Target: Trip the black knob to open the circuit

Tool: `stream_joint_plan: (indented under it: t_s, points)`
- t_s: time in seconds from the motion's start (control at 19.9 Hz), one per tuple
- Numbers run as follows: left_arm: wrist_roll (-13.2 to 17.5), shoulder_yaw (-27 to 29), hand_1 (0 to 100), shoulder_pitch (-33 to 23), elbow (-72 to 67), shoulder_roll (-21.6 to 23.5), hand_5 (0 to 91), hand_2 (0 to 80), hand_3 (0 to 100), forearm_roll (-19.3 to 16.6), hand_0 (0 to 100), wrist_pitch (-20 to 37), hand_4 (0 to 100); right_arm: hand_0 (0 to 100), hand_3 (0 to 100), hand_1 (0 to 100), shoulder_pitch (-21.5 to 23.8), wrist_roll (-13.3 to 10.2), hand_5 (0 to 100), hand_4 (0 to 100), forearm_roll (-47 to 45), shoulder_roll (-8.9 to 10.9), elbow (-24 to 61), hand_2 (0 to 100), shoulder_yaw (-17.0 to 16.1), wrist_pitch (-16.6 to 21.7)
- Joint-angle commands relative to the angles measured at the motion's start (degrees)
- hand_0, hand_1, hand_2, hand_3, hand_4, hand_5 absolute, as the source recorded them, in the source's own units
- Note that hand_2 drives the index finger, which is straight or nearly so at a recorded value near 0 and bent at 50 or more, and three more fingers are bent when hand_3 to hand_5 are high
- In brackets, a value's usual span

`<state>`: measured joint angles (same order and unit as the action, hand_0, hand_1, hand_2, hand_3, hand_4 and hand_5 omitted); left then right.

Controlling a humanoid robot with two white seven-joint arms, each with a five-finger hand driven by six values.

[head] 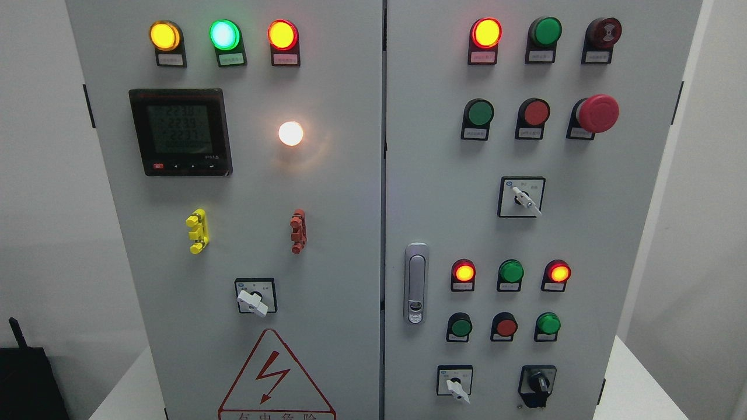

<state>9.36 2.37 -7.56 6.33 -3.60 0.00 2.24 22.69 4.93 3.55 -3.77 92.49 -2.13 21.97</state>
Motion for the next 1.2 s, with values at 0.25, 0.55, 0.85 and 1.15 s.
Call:
stream_joint_plan:
  t_s: [0.25,0.55,0.85,1.15]
  points:
    - [0.0,0.0,39,0.0,0.0,0.0,0.0,0.0,0,-1.3,12,0.0,0,0,100,0,-5.8,-0.1,96,95,-1.1,-0.19,4.3,0,-0.3,-1.0]
    - [0.0,0.0,39,0.0,0.0,0.0,0.0,0.0,0,-1.3,12,0.0,0,0,100,0,-9.5,-0.1,99,98,-1.1,-0.27,4.5,0,-1.7,-2.5]
    - [0.0,0.0,39,0.0,0.0,0.0,0.0,0.0,0,-1.3,12,0.0,0,0,100,0,-11.7,-0.1,100,100,-1.5,-0.19,5.3,0,-2.3,-3.9]
    - [0.0,0.0,39,0.0,0.0,0.0,0.0,0.0,0,-1.3,12,0.0,0,0,100,0,-14.0,0.0,100,100,-2.7,-0.01,5.3,0,-3.0,-6.1]
